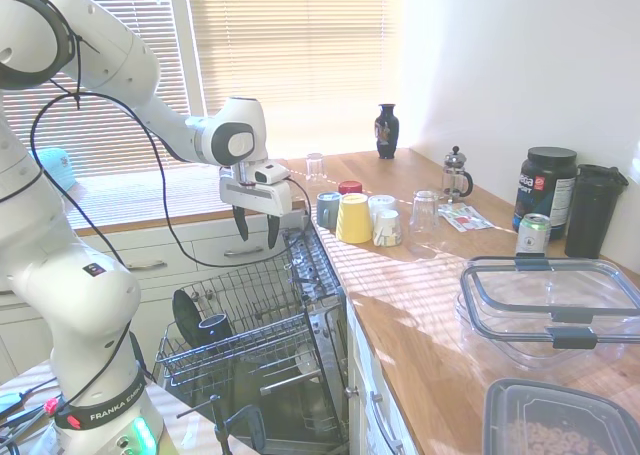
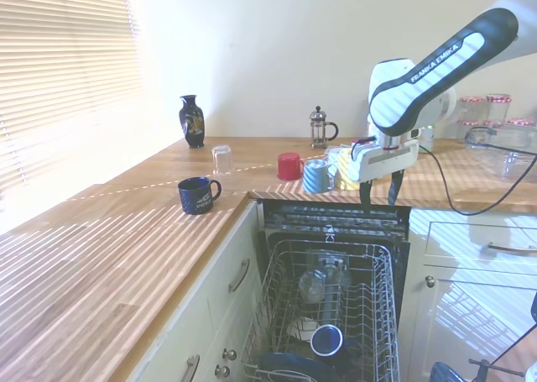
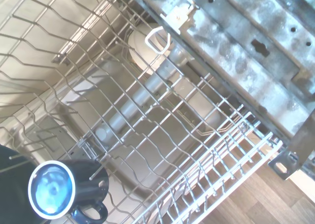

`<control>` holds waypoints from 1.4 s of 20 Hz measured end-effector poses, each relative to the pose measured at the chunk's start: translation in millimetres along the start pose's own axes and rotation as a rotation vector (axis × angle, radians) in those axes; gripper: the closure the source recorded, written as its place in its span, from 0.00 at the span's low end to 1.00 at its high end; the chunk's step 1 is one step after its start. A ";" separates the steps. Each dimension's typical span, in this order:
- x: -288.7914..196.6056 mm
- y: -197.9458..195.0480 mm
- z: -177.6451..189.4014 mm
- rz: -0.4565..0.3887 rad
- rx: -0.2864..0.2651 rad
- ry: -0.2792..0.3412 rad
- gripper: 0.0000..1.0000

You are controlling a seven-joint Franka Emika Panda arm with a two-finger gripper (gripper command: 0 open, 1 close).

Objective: Take a mug cup out of the rack

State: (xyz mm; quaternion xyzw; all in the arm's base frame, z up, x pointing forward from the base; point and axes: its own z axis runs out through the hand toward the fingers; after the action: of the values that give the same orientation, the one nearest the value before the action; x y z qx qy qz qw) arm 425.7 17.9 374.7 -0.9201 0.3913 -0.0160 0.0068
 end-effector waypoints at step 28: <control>-155.5 -50.2 219.3 -0.686 -0.271 -0.079 0.00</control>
State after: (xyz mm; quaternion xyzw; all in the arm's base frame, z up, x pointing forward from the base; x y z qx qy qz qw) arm 361.6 164.7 153.0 -0.9902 0.0583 0.0703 -0.1056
